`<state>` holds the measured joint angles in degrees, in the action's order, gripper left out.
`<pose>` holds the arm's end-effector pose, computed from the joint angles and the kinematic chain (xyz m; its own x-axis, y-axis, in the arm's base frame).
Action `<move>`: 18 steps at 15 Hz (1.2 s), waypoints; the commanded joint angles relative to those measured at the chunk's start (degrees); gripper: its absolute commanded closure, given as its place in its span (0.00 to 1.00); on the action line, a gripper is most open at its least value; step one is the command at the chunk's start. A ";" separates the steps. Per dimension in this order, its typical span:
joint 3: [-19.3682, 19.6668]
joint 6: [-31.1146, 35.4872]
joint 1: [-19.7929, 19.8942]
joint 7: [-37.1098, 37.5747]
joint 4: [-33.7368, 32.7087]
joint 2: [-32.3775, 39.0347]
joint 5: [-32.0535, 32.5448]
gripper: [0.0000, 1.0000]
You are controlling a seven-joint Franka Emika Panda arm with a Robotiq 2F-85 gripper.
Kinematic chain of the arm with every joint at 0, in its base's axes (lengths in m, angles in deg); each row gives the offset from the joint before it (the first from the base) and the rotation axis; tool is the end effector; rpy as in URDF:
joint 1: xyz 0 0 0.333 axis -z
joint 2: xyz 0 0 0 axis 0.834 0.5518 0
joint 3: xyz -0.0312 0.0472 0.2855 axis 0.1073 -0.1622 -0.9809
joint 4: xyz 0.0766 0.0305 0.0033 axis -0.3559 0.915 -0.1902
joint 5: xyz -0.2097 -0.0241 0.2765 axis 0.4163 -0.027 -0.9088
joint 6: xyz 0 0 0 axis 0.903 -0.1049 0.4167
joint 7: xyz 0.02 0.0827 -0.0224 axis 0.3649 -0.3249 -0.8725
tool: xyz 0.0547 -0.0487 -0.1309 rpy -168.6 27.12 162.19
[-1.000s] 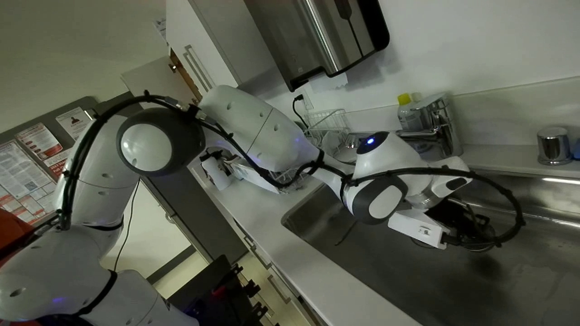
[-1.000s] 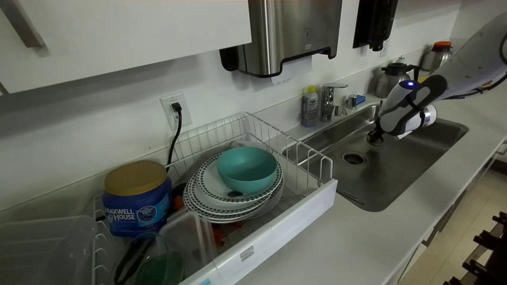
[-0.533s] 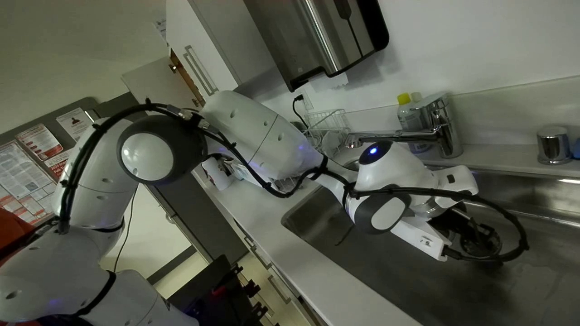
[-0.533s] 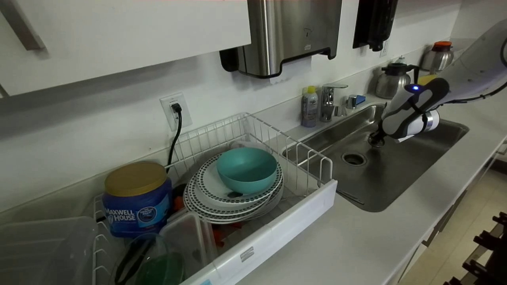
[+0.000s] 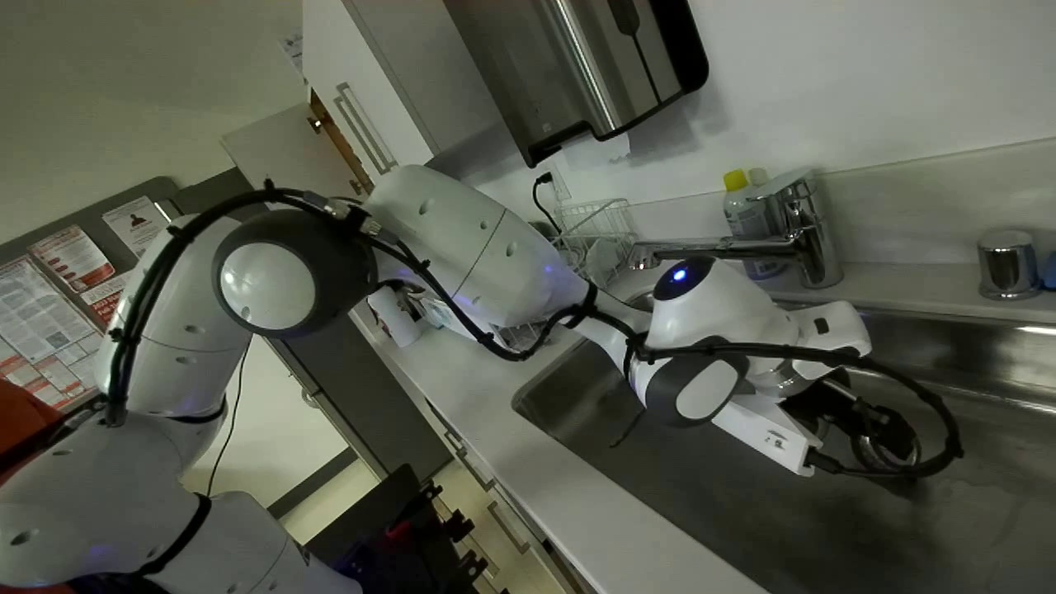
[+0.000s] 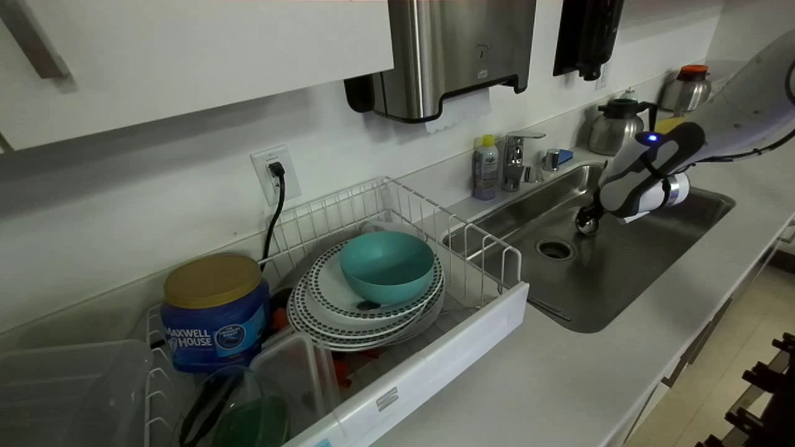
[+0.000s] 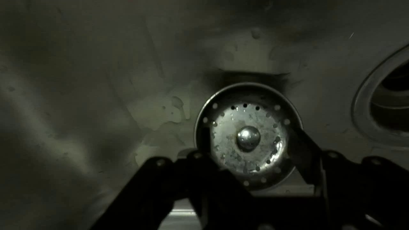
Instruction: Close the tap, put the bowl to the dish rack, and open the sink plug
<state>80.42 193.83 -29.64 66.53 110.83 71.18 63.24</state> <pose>0.5912 -0.3225 0.0544 0.9037 -0.1507 0.4008 -0.2300 -0.9604 0.1573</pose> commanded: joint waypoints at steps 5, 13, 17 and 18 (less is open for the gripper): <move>-5.70 2.60 5.61 -4.02 12.33 -10.06 2.26 0.00; -20.69 -0.14 20.74 -14.92 28.27 -21.57 6.39 0.00; -23.12 0.46 23.81 -16.77 33.83 -25.36 7.50 0.00; -23.30 0.74 24.07 -16.99 34.94 -26.17 7.73 0.00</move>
<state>58.83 195.00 -7.70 50.67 140.00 50.01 69.91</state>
